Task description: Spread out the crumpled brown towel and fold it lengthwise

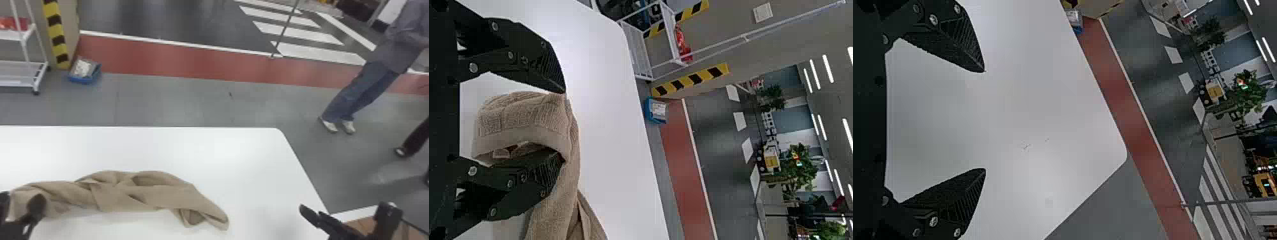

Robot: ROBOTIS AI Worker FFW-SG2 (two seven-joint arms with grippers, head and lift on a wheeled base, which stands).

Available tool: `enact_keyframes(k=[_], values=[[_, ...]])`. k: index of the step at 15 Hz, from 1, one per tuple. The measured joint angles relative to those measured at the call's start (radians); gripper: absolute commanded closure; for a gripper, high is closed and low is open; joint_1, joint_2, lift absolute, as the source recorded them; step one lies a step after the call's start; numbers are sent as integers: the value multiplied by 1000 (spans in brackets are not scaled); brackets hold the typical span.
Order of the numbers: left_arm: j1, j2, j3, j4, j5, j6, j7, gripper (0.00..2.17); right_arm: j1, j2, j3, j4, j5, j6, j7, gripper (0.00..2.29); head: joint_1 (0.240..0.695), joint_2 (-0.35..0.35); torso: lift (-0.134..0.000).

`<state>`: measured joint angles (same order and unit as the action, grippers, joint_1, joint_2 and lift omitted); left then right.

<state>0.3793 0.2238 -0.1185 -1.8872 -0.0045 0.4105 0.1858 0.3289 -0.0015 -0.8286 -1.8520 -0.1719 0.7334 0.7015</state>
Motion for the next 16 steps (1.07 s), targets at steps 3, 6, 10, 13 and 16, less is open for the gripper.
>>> enact_keyframes(k=[3, 6, 10, 13, 16], values=[[13, -9, -4, 7, 0, -50, -1, 26, 12, 0, 71, -32, 21, -20, 3, 289, 695, -301, 0], [13, -14, -4, 6, 0, -70, 12, 26, 61, 0, 196, -80, 71, -124, 4, 289, 695, -246, 0], [8, -15, -4, 8, 0, -71, 4, 29, 136, 0, 390, -129, 200, -254, 1, 329, 695, -130, 0], [-3, -17, -7, 25, 1, -71, 0, 33, 197, 0, 542, -170, 312, -365, -40, 350, 695, -30, 0], [-9, -18, -9, 27, 1, -66, -2, 46, 222, 0, 688, -184, 479, -398, -88, 350, 695, 36, 0]])
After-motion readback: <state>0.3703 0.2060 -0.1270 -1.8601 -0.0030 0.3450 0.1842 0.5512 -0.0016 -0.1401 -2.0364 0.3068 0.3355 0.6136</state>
